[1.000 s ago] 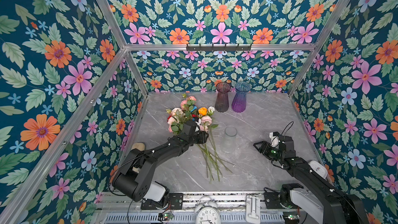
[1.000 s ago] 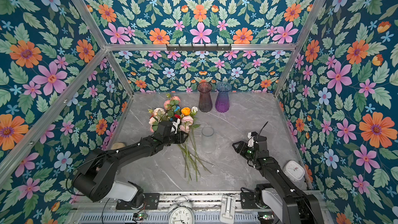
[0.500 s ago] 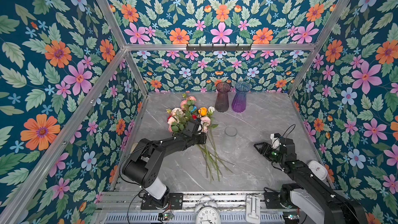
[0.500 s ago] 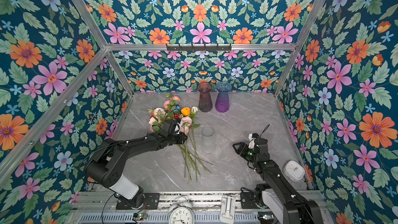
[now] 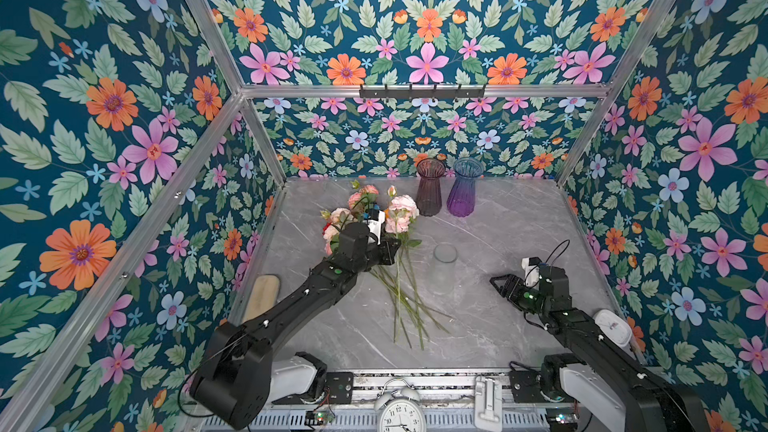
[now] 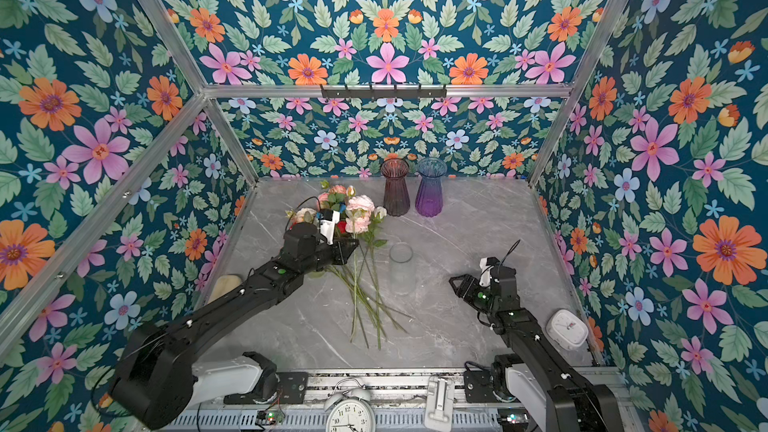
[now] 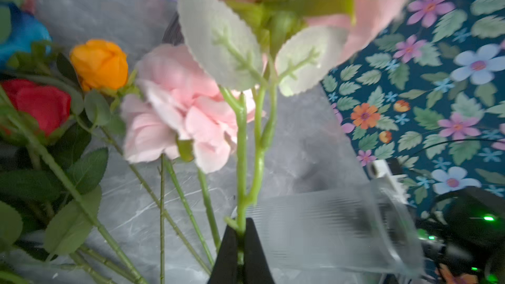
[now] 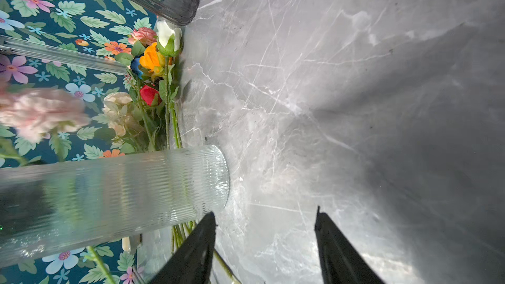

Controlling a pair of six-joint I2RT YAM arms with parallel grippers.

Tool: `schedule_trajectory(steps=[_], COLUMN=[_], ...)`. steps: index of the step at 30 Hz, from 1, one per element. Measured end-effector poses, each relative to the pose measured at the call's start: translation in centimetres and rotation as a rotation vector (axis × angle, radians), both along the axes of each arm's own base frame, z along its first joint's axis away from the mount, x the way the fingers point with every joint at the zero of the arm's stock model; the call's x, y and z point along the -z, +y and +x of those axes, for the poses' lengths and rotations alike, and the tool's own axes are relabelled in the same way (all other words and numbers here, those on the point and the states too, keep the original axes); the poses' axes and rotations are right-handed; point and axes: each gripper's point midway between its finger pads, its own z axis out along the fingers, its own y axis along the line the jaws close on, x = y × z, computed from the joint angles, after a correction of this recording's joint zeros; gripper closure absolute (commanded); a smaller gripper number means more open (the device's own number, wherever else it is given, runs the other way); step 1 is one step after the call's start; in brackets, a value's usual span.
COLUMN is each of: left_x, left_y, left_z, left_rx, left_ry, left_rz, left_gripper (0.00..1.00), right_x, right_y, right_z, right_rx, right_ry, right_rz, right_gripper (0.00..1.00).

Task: Arrange the flowers into the vase
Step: 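Grasp a pink rose stem with the left gripper and lift it, then carry the pink rose over the clear vase and lower its stem inside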

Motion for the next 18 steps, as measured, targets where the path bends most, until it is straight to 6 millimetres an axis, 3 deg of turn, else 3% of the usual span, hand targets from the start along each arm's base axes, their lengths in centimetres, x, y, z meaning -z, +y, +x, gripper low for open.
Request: schedule_trajectory(steps=[10,18], left_x=[-15.5,-24.2], left_y=[-0.4,-1.5], left_z=[-0.1,0.9], left_rx=[0.022,0.049], left_ry=[-0.326,-0.533], left_rz=[-0.202,-0.318], left_gripper=[1.00,1.00], right_x=[0.5,0.4], right_y=[0.3,0.4], right_z=[0.2,0.5], right_rx=[-0.015,-0.019], right_ry=[0.028,0.035], right_rz=[0.009,0.014], right_gripper=[0.39,0.39])
